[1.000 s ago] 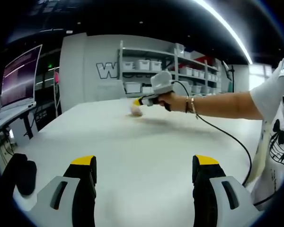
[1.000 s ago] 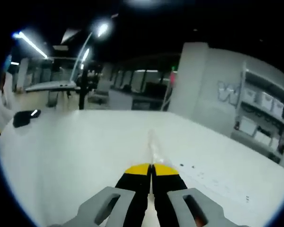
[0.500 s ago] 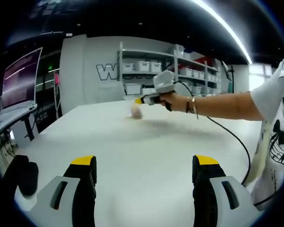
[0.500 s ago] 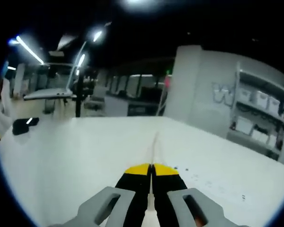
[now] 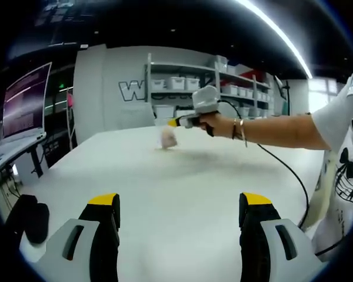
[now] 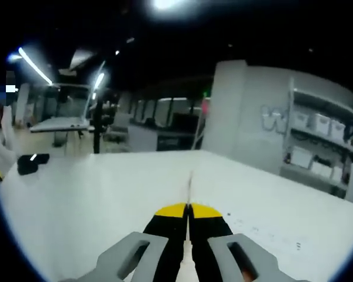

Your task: Open the resealable bag by pulling the two sides of the seal apart until the entire bag opening is separated and visibly accessible.

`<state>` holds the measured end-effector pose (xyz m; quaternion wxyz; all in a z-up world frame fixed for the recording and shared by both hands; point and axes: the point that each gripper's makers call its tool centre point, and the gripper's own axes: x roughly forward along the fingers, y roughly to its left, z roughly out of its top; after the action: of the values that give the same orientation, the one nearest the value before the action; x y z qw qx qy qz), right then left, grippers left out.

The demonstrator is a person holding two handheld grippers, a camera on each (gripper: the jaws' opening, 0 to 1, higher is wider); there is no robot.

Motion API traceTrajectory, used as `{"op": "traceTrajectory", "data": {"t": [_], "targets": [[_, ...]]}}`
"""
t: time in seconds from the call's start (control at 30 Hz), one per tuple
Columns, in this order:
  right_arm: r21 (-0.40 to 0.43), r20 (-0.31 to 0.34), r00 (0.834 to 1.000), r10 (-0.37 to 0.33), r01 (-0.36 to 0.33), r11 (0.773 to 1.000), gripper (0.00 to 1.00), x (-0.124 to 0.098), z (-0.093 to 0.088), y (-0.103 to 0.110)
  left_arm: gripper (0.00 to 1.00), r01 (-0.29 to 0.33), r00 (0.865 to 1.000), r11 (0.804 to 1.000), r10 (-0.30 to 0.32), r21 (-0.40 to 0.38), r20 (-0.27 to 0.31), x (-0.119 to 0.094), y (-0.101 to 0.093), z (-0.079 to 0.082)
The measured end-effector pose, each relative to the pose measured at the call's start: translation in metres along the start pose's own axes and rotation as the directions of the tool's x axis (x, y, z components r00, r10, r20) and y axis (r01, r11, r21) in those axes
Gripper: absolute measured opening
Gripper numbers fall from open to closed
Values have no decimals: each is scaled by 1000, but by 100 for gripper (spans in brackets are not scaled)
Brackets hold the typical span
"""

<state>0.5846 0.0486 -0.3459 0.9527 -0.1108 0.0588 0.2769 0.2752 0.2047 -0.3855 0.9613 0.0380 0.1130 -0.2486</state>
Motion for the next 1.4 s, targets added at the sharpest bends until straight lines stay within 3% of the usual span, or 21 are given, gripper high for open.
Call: {"op": "traceTrajectory", "data": {"t": [0.83, 1.4], "targets": [[-5, 38, 999, -1, 1, 1000, 0, -6, 19, -5, 82, 7, 1000, 1000, -7, 19, 11, -3, -4, 9], [0, 64, 998, 6, -6, 1000, 0, -27, 24, 5, 82, 10, 1000, 1000, -11, 27, 17, -7, -10, 10]]}}
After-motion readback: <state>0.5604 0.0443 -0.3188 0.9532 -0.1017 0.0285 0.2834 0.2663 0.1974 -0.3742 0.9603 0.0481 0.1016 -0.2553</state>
